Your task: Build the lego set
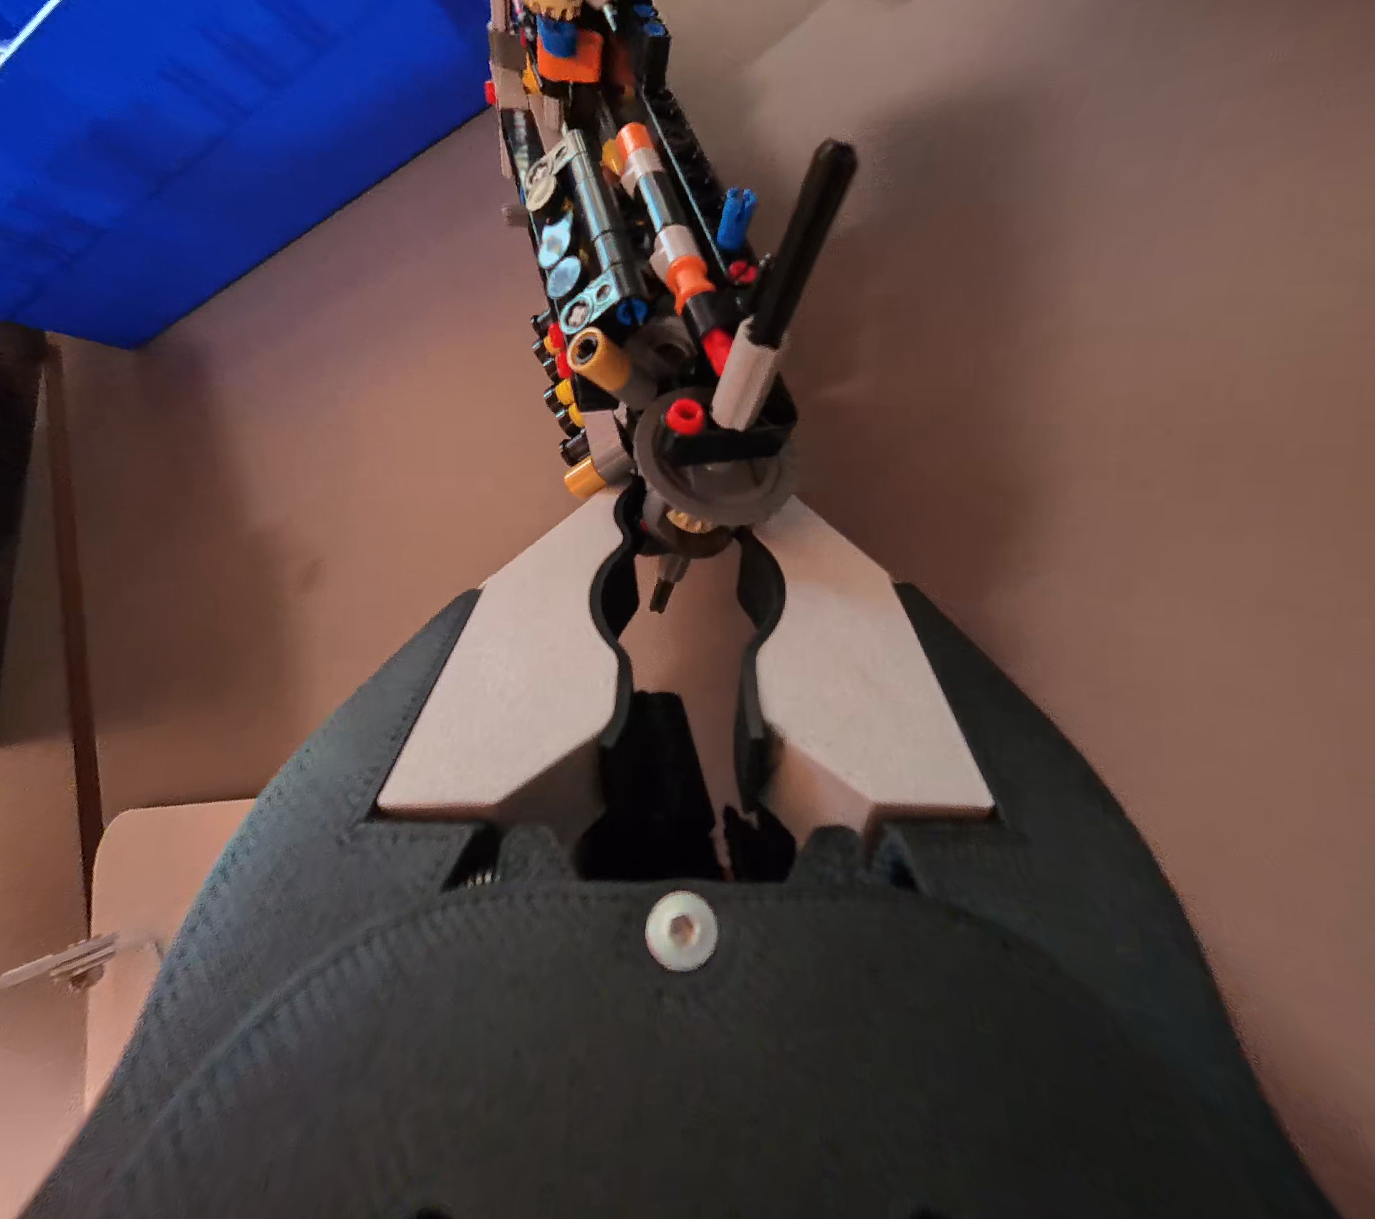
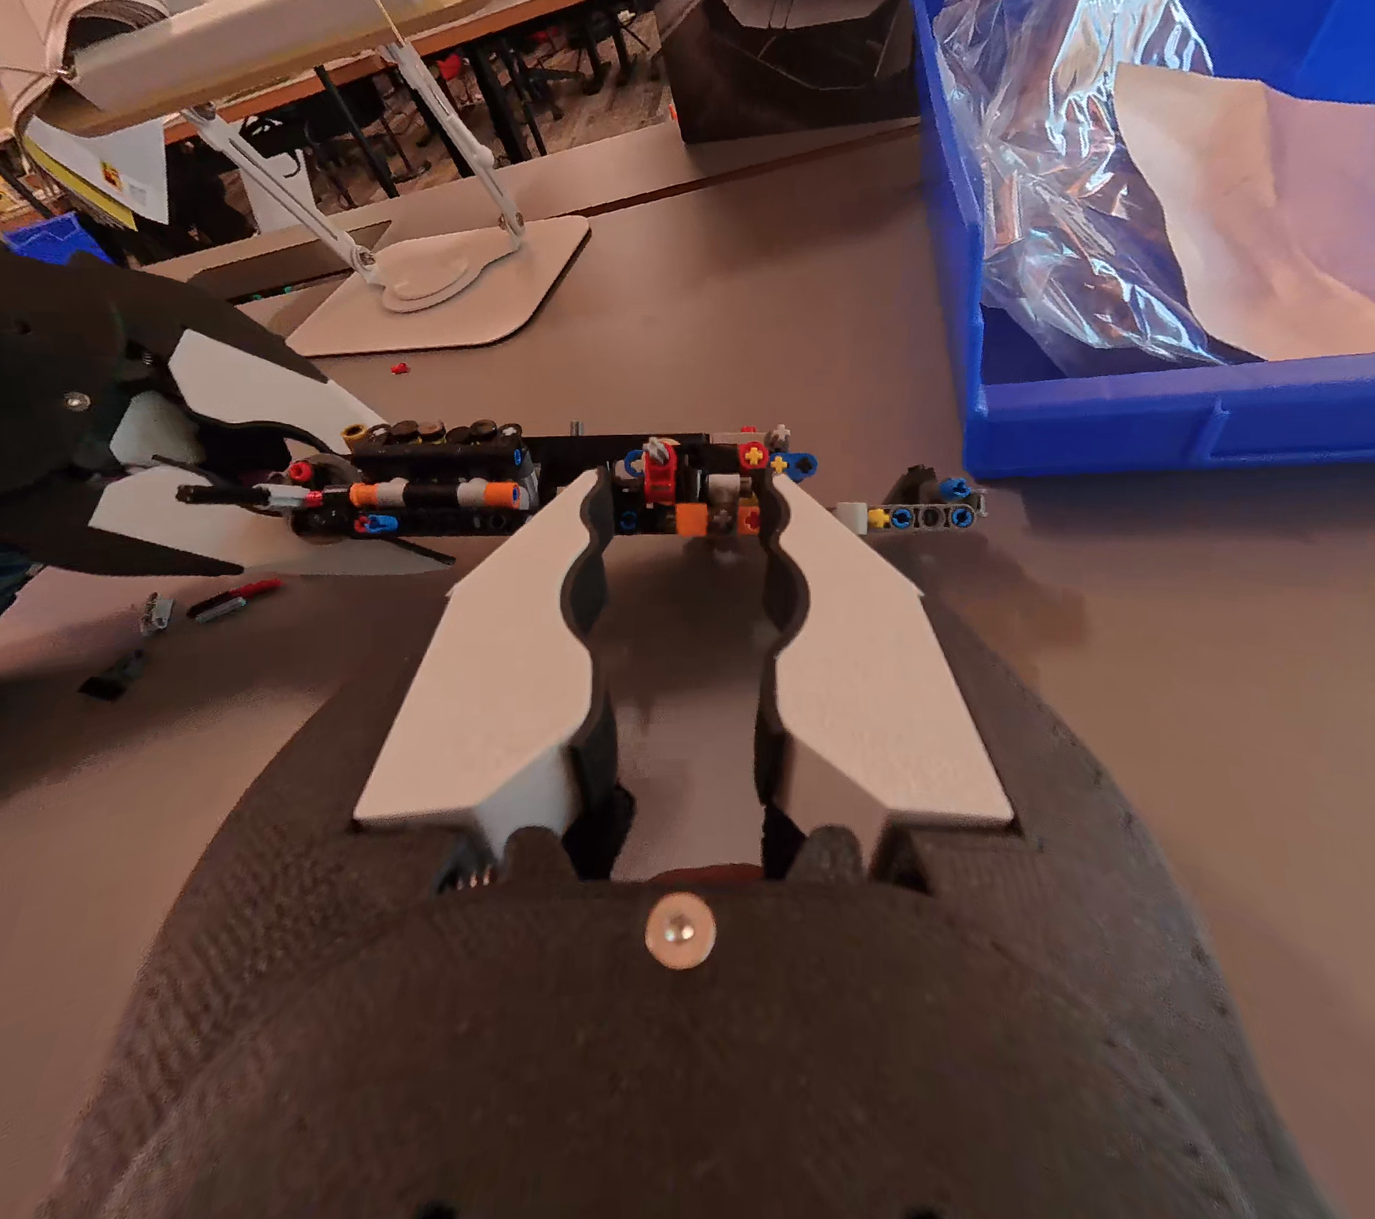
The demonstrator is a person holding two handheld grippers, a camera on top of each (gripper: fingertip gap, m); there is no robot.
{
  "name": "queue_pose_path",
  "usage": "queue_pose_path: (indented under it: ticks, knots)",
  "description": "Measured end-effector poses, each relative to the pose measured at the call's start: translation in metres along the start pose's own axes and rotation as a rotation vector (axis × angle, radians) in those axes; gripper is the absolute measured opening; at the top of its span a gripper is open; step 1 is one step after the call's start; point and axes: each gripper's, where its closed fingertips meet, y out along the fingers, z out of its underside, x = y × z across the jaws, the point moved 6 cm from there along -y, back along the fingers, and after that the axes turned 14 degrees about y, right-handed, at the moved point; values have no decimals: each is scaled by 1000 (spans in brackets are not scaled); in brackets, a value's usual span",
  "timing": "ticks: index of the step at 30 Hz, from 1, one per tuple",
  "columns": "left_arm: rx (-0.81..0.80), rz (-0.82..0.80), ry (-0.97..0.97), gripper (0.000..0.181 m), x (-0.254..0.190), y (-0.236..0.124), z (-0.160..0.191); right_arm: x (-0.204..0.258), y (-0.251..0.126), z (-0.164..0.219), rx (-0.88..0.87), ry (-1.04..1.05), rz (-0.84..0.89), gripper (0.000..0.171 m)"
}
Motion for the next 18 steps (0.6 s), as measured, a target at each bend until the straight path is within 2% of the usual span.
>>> queue_pose_path:
  ticks: [18]
  knots:
    - [16, -43, 21, 20, -6, 6, -5, -5, -1, 1, 32, -126, 3, 34]
